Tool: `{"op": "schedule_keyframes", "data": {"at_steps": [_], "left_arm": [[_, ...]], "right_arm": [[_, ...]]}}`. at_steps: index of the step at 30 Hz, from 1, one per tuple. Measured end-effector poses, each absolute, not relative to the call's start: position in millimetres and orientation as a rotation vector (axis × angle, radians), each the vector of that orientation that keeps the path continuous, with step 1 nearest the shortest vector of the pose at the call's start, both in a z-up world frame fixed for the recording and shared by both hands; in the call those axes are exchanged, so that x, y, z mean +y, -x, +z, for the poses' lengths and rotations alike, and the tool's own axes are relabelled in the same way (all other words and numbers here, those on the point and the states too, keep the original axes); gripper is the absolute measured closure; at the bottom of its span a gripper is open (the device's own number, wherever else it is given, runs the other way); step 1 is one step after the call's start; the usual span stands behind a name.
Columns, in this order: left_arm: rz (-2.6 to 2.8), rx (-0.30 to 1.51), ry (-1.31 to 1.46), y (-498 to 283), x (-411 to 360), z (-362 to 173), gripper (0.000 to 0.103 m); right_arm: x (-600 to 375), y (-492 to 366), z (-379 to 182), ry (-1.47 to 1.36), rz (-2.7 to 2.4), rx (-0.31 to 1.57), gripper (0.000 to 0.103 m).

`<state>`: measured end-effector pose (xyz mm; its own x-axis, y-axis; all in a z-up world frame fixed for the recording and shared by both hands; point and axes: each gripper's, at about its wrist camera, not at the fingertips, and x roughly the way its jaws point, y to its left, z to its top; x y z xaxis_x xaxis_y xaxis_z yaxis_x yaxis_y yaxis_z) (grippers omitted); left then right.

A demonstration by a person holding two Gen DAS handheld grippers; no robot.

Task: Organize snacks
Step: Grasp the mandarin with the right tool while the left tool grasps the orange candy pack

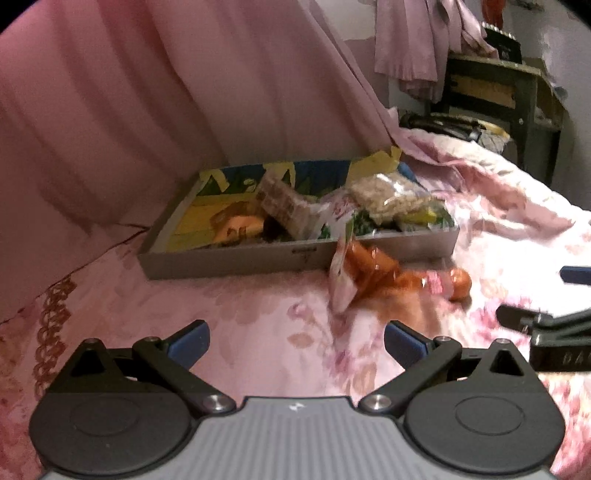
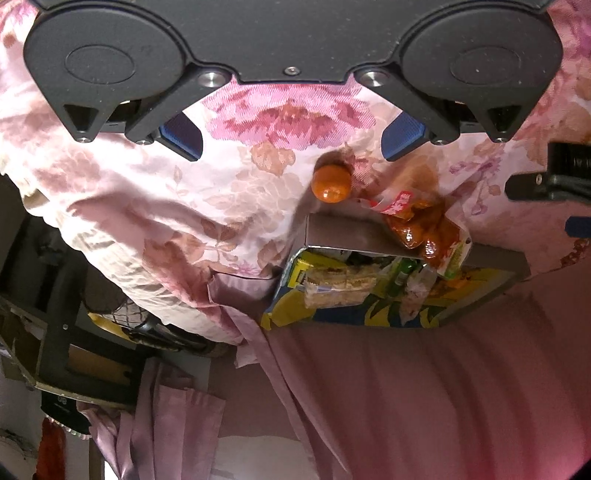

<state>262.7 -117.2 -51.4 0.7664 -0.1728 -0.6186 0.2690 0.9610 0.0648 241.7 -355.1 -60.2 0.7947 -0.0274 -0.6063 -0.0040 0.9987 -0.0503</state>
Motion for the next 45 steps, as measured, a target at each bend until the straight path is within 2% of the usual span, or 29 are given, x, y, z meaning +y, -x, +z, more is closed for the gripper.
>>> {"op": "schedule_keyframes", "data": {"at_steps": [13, 27, 29, 31, 33, 37, 39, 40, 42, 44, 45], "left_arm": [[-0.287, 0.643, -0.068, -312.9, -141.4, -59.6, 0.0], [-0.309, 0.653, -0.028, -339.7, -147.7, -72.9, 0.001], [-0.323, 0.657, -0.009, -340.1, -146.6, -74.7, 0.006], [-0.339, 0.666, 0.002, -341.0, -146.6, -76.6, 0.015], [-0.351, 0.668, 0.01, -341.0, -146.4, -77.9, 0.02], [-0.383, 0.669, 0.028, -340.3, -148.8, -77.1, 0.035], [-0.405, 0.672, 0.023, -339.0, -152.3, -76.5, 0.046], [-0.402, 0.666, 0.009, -337.4, -154.9, -75.9, 0.046], [-0.398, 0.661, -0.012, -335.4, -158.2, -75.4, 0.05], [-0.392, 0.657, -0.013, -333.5, -157.7, -73.8, 0.054], [-0.384, 0.652, -0.013, -332.4, -156.8, -72.3, 0.061]], "right_arm": [[-349.6, -278.6, -83.7, 0.106, -0.002, 0.636, 0.003], [-339.8, -303.2, -102.8, 0.084, 0.025, 0.652, 0.013], [-341.1, -303.1, -104.9, 0.063, 0.023, 0.65, 0.015], [-340.8, -302.8, -106.3, 0.054, 0.025, 0.647, 0.017], [-340.0, -302.4, -106.3, 0.053, 0.033, 0.639, 0.023], [-338.9, -302.7, -106.4, 0.041, 0.046, 0.635, 0.032], [-338.8, -302.4, -106.3, 0.028, 0.045, 0.632, 0.042], [-339.7, -302.4, -106.6, 0.014, 0.046, 0.633, 0.045], [-342.3, -302.7, -107.2, -0.024, 0.042, 0.638, 0.06], [-341.4, -302.6, -106.6, -0.022, 0.042, 0.637, 0.068], [-340.5, -302.2, -106.0, -0.016, 0.041, 0.636, 0.068]]}}
